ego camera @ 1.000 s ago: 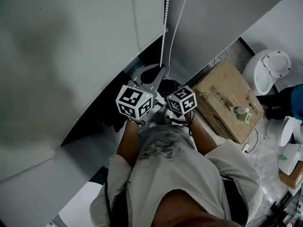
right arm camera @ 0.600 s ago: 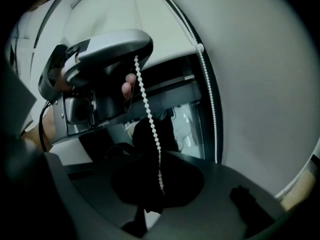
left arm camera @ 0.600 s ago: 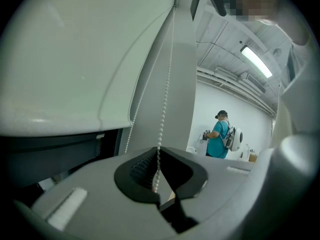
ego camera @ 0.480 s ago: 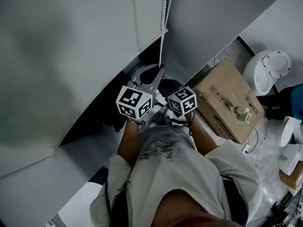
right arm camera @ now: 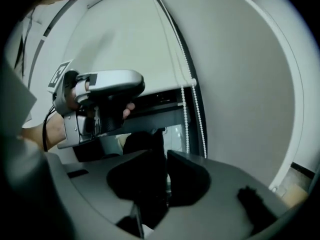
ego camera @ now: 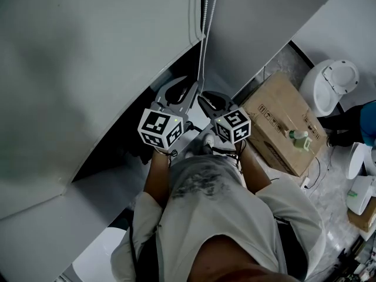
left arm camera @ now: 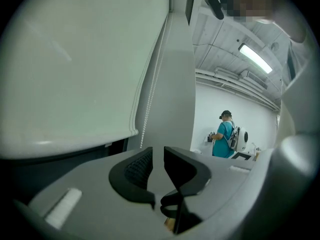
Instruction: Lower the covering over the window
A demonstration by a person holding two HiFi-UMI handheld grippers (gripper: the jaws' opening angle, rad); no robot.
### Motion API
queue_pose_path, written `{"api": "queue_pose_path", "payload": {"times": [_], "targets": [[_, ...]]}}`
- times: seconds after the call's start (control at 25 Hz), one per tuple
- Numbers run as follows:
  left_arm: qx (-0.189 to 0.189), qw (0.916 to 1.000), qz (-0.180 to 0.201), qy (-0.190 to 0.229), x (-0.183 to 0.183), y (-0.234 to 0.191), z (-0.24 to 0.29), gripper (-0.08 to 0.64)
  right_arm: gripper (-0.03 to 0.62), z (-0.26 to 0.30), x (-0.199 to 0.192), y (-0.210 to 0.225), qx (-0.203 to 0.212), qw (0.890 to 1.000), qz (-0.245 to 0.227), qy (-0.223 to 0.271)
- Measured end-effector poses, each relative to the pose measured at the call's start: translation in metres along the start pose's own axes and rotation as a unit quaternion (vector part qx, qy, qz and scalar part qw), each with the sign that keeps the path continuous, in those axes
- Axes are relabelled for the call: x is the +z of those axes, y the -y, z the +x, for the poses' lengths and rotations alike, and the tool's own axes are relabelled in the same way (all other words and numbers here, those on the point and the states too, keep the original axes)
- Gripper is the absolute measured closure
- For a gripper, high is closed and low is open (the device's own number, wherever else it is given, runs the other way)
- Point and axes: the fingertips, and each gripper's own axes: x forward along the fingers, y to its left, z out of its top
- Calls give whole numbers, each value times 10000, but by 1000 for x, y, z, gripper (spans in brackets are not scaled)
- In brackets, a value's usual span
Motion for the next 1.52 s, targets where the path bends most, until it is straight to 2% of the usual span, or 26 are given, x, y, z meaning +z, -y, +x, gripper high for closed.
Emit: {"api": "queue_pose_path", "payload": {"times": [0.24,0.44,0.52,0.64,0.8,0.96,1.16,1.32,1.52], "targets": [[25,9999,-62,78,6,-1,-14,480,485,-12,14,-2,-111,9998,-49,175],[33,9998,-96,144,6,3,-27,518,486,-31,42,-16,-61,9978,-186,637],[52,9998,-87,197,4,7,-32,549,512,-44,58,-24,-42,9952,-308,924],[5,9995,-50,305,8,13,-40,554,570,-61,87,-36,-54,9903,-506,1292],[-102,9989,39,458,17,20,-53,554,575,-80,118,-57,26,9854,-700,1550],[-224,9976,111,639,23,28,-67,554,575,-93,138,-77,211,9791,-687,1901],[-247,9969,65,740,22,31,-86,554,575,-94,131,-87,204,9811,-494,1860],[-327,9968,34,733,15,35,-95,554,577,-92,114,-87,61,9862,-533,1565],[-354,9966,62,738,14,38,-101,554,577,-91,109,-94,43,9873,-484,1515]]}}
